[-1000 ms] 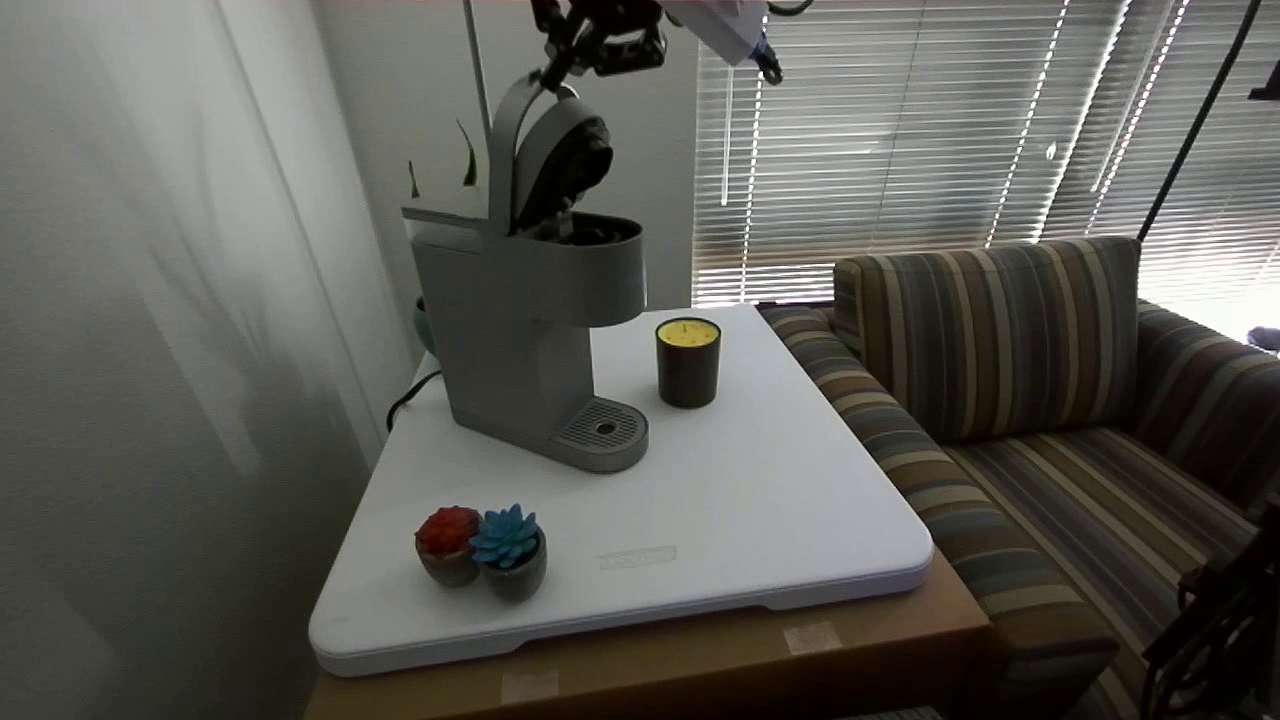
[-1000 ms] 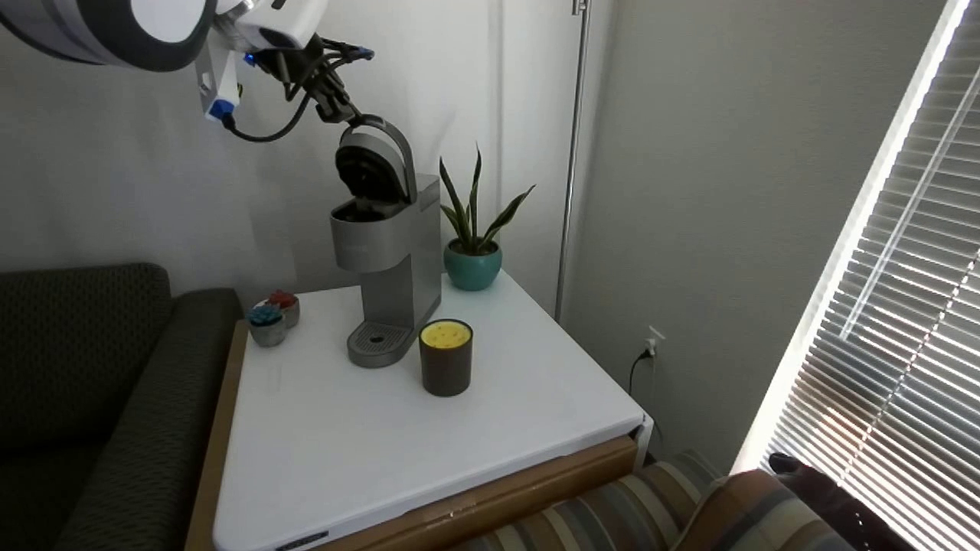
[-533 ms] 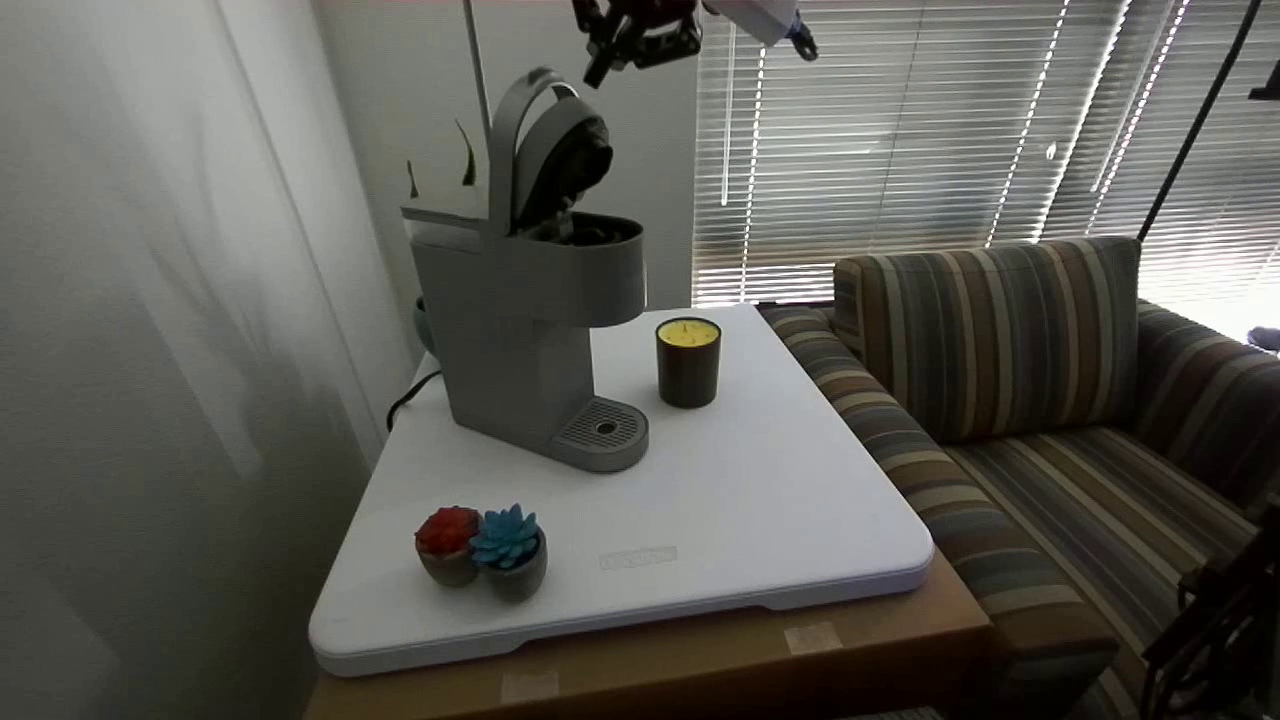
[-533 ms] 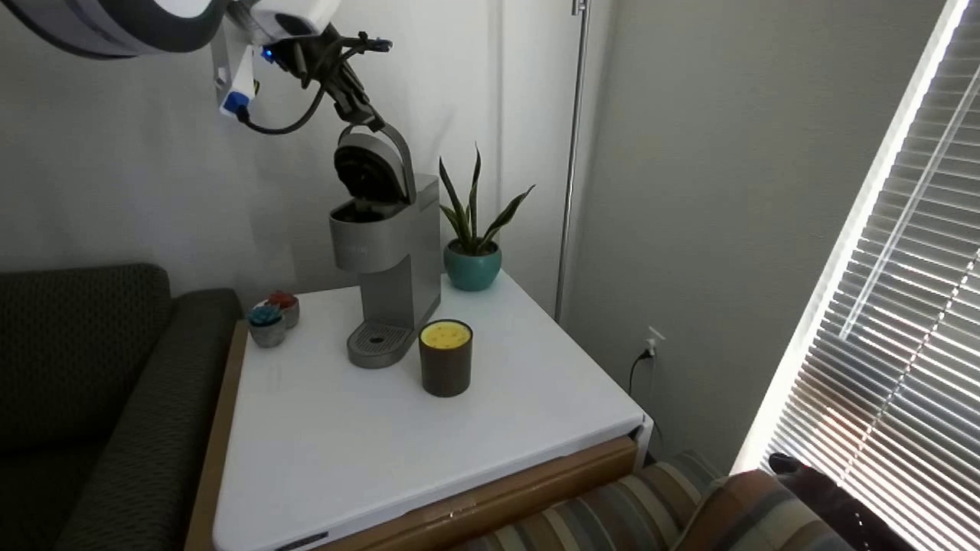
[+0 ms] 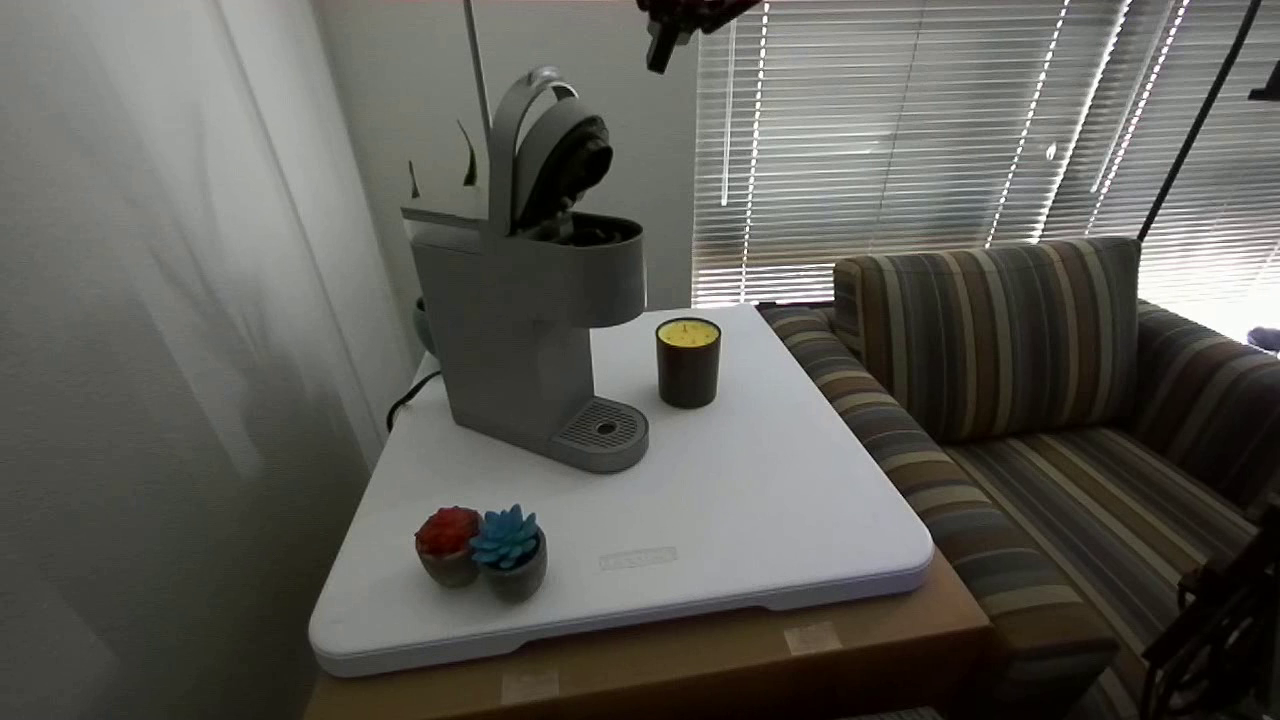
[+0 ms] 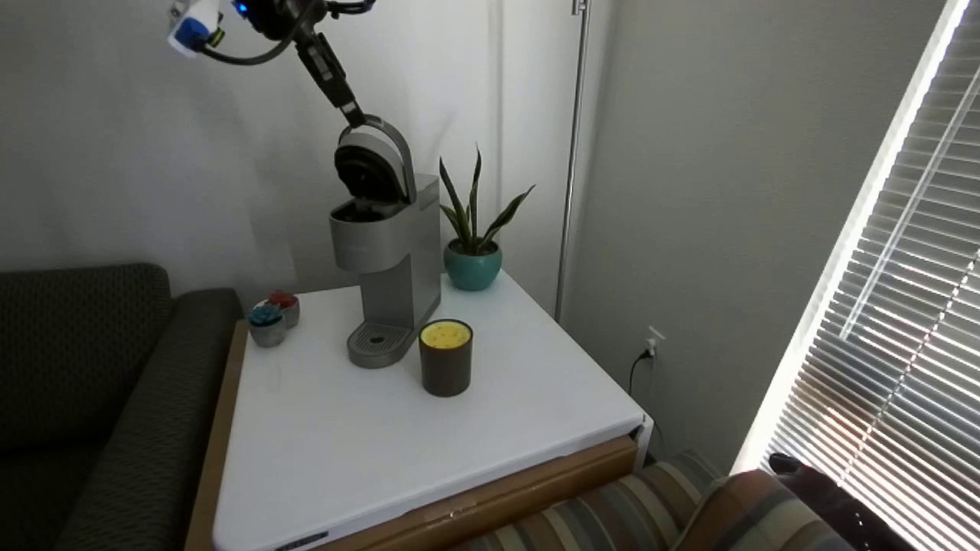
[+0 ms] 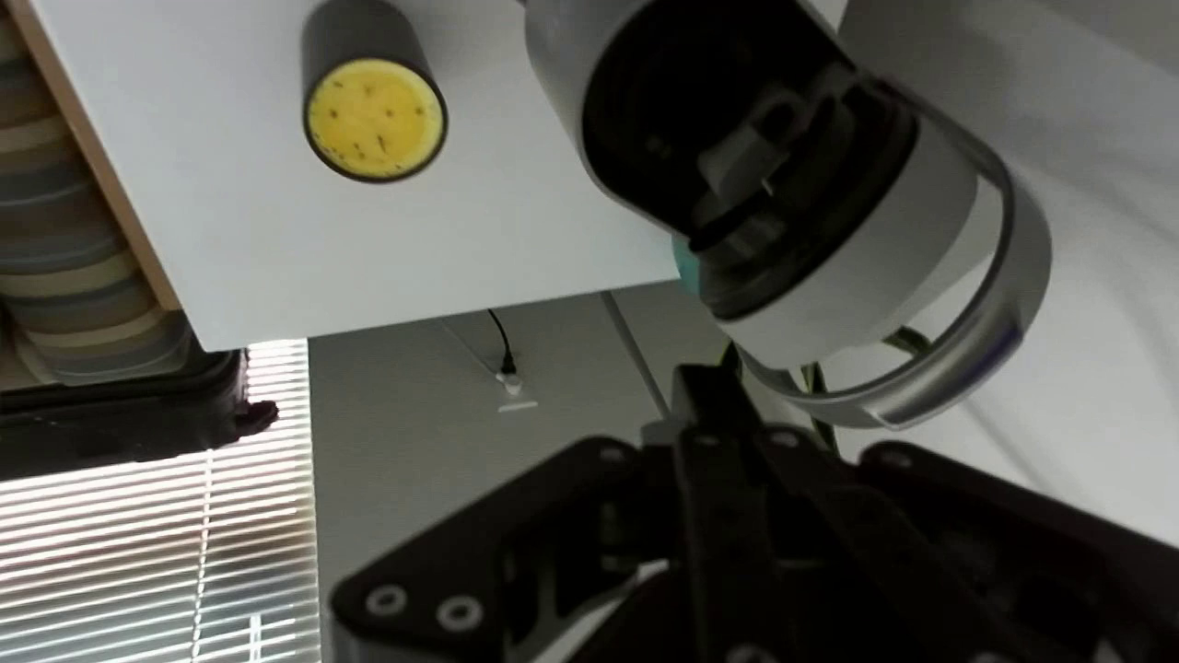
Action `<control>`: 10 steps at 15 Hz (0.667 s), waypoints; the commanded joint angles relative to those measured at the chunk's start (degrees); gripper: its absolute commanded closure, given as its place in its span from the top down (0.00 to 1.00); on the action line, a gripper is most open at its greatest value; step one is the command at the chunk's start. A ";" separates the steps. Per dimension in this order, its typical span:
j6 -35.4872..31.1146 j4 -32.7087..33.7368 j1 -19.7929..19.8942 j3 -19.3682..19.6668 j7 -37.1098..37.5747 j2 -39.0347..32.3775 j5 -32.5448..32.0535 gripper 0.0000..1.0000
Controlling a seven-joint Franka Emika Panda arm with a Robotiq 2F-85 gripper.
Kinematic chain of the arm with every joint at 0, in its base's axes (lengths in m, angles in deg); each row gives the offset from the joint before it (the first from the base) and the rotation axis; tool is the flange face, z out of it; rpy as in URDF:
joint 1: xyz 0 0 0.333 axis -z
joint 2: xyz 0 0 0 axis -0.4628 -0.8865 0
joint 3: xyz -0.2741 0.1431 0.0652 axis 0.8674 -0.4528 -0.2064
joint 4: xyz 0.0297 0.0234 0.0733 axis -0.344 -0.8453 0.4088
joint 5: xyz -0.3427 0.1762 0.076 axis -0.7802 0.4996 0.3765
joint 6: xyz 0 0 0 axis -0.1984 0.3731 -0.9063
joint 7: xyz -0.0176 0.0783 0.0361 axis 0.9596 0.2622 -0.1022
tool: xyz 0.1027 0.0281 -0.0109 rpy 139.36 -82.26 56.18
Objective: Open the coffee maker lid
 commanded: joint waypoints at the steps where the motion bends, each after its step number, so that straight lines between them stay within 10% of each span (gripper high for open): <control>1: 14.73 0.01 13.31 -14.60 -7.26 7.36 -0.49 0.00; 4: 26.67 2.13 22.79 -24.18 -16.25 9.42 4.04 0.00; 10: 44.62 7.63 31.59 -32.22 -26.73 9.17 4.43 0.54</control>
